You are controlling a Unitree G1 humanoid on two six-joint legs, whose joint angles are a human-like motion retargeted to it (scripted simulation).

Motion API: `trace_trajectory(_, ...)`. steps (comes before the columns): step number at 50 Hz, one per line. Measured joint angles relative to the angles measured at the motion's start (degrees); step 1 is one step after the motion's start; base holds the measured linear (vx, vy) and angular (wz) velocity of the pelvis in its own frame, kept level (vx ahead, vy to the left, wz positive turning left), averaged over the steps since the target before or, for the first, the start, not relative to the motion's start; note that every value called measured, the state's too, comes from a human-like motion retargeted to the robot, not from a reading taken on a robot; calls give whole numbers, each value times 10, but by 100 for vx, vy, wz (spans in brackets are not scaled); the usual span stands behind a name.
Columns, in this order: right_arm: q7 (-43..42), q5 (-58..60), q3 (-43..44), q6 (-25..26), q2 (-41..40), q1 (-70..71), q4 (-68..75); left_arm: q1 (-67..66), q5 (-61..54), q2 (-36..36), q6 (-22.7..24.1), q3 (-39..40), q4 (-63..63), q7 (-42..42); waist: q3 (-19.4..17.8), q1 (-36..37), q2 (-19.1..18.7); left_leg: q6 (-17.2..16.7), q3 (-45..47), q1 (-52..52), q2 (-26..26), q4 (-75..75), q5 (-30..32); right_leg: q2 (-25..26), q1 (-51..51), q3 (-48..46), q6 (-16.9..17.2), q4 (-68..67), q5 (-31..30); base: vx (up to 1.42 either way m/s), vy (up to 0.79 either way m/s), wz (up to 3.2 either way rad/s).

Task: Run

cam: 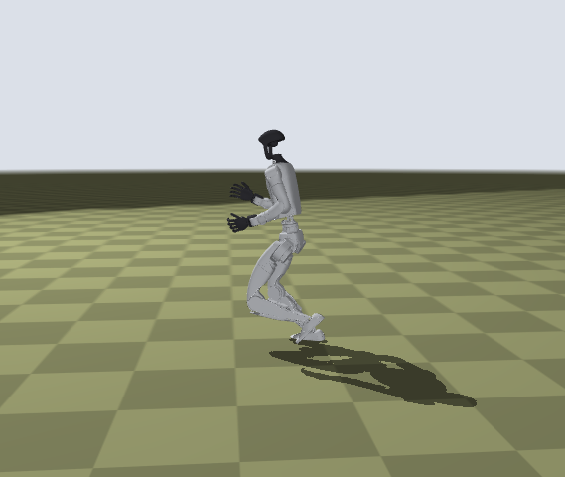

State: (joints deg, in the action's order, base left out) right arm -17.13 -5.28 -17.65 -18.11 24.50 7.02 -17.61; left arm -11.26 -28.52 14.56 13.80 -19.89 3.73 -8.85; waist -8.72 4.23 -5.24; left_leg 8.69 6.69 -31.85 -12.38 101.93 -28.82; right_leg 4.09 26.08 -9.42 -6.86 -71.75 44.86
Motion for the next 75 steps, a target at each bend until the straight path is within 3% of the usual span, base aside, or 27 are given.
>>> trace_trajectory(3, 2, -10, -11, -15, -5, 67, -45, -89, -30, 21, 14, 30, 20, 42, 22, 40, 56, -8, 42, -77, 70, -167, -12, -47, -70, 25, 73, 44, -77, 8, 8, 35)
trace_trajectory(7, 20, -7, -31, -33, -2, 69, -82, -169, -45, 26, 28, 53, 47, 67, 56, 34, 144, -73, 85, -85, 221, -478, 108, -154, -103, 56, 182, 12, -294, 4, 10, 60)
trace_trajectory(10, 39, 10, -43, -29, -4, 43, -71, -168, -46, 10, 26, 48, 64, 57, 56, 4, 182, -50, 86, -74, 291, -480, 108, -223, -110, 69, 181, -120, -343, -3, 8, 25)
trace_trajectory(14, 58, 43, -30, -6, -18, -40, -4, -46, 14, 8, 31, 29, 83, 14, 30, -50, 195, 36, 63, -16, 333, -368, -45, -288, -45, 101, 117, -328, -295, -1, 9, -14)
trace_trajectory(17, 80, 42, -10, -3, -14, -119, 48, 105, 55, 7, 31, 29, 97, -29, 15, -97, 159, 41, 26, 78, 314, -370, -106, -266, 75, 113, 70, -367, -233, 1, 7, -43)
trace_trajectory(19, 93, 24, 3, -7, 6, -184, 46, 163, 56, 6, 43, 44, 131, -41, 23, -130, 117, 2, 7, 147, 277, -402, -84, -230, 139, 82, 57, -297, -206, 8, -3, -45)
trace_trajectory(23, 105, -1, 35, -13, 36, -298, 37, 195, 64, 20, 85, 44, 183, -34, 48, -162, 35, -111, -9, 217, 166, -392, 101, -114, 174, 0, 94, -14, -233, 5, -12, -32)
trace_trajectory(25, 100, -9, 43, -13, 37, -322, 30, 183, 64, 26, 90, 31, 191, -28, 52, -143, -7, -142, -15, 208, 96, -319, 180, -42, 159, -30, 111, 101, -268, -5, -10, -43)
trace_trajectory(27, 88, -12, 38, -15, 34, -308, 14, 153, 49, 26, 80, 23, 183, -19, 47, -115, -24, -127, -14, 193, 46, -219, 188, -14, 133, -44, 89, 100, -249, -4, -9, -34)
trace_trajectory(31, 50, 16, 22, -11, 27, -181, -21, 49, 32, 15, 28, 17, 100, -11, 19, -39, -15, -44, -12, 106, -18, -13, 89, -3, 67, -39, 0, -2, -75, -2, -9, -30)
trace_trajectory(33, 32, 37, 15, -2, 23, -71, -32, -3, 21, 11, 6, 25, 52, 5, 8, -1, 4, -8, -10, 27, -11, 19, 25, -11, 24, -26, -11, -13, -15, 0, -4, -8)
trace_trajectory(35, 25, 45, 8, -3, 19, 17, -51, -64, 11, 20, 4, 40, 36, 34, 11, 30, 34, 6, 9, -47, 21, -32, -3, -33, -24, -10, 15, 5, -19, 3, 2, 2)
trace_trajectory(37, 28, 40, 0, -13, 16, 51, -75, -124, 8, 34, 16, 55, 43, 61, 28, 55, 70, -11, 38, -86, 68, -162, 7, -65, -70, 3, 66, 33, -89, 7, 8, 11)
trace_trajectory(40, 39, 37, -17, -26, 13, 57, -98, -188, 7, 39, 30, 66, 54, 79, 55, 59, 132, -68, 78, -97, 173, -406, 89, -148, -100, 19, 149, 20, -254, 3, 10, 31)
trace_trajectory(41, 44, 41, -21, -28, 12, 55, -97, -195, 5, 34, 28, 65, 56, 74, 59, 49, 151, -73, 85, -91, 208, -458, 111, -182, -100, 24, 156, -12, -278, -2, 10, 30)
trace_trajectory(43, 55, 51, -31, -28, 8, 42, -91, -196, 9, 26, 27, 57, 63, 64, 60, 32, 172, -64, 91, -87, 249, -472, 115, -234, -103, 28, 148, -98, -301, -4, 9, 3)
trace_trajectory(47, 68, 83, -31, -5, -7, -19, -27, -105, 75, 27, 30, 32, 78, 22, 40, -25, 194, 29, 84, -43, 301, -372, -29, -311, -54, 72, 96, -326, -275, -3, 10, -22)
trace_trajectory(50, 83, 99, -17, 5, -12, -79, 49, 66, 145, 33, 24, 19, 73, -30, 13, -72, 176, 63, 54, 31, 301, -347, -121, -284, 76, 124, 68, -422, -253, -4, 10, -53)
trace_trajectory(52, 104, 87, -9, 4, 6, -134, 57, 143, 146, 34, 27, 35, 112, -41, 16, -106, 141, 42, 33, 98, 278, -375, -122, -250, 158, 110, 55, -393, -242, 3, 2, -72)
trace_trajectory(55, 127, 52, 10, 3, 34, -224, 43, 205, 123, 37, 56, 59, 188, -32, 36, -146, 88, -36, 17, 182, 223, -416, -37, -198, 218, 44, 59, -235, -242, 7, -9, -64)
trace_trajectory(58, 143, 30, 32, 3, 39, -299, 40, 212, 100, 38, 90, 50, 241, 1, 55, -146, 37, -122, 3, 196, 143, -365, 133, -113, 210, -20, 97, -22, -293, 0, -15, -51)
trace_trajectory(60, 143, 19, 38, 7, 31, -320, 38, 199, 80, 35, 95, 38, 260, 22, 60, -123, 4, -144, -4, 182, 82, -284, 203, -56, 188, -51, 108, 62, -325, -5, -11, -49)
trace_trajectory(62, 131, 17, 33, 7, 22, -309, 34, 171, 61, 28, 85, 32, 255, 35, 55, -91, -4, -125, -4, 163, 38, -181, 206, -38, 156, -65, 80, 51, -288, -3, -9, -39)
trace_trajectory(66, 89, 44, 20, 14, 4, -190, 33, 80, 64, 7, 29, 31, 144, 39, 26, -19, 8, -43, -14, 75, -24, 15, 100, -26, 91, -60, -11, -35, -90, -1, -10, -40)
trace_trajectory(69, 58, 65, 18, 16, -7, -34, 37, 9, 88, 0, -5, 45, 18, 49, 6, 28, 33, 3, -13, -31, -14, 35, 18, -35, 37, -45, -18, -42, -11, 0, -4, -34)
trace_trajectory(72, 46, 65, 21, 4, -12, 52, -4, -85, 99, 19, 8, 65, -21, 79, 20, 68, 72, -3, 23, -108, 34, -96, 13, -63, -22, -24, 33, -1, -56, 6, 7, -31)
trace_trajectory(75, 54, 59, 10, -12, -14, 62, -36, -171, 103, 42, 30, 83, -11, 113, 53, 83, 123, -61, 64, -128, 110, -315, 100, -122, -54, -9, 113, 30, -207, 7, 10, -10)
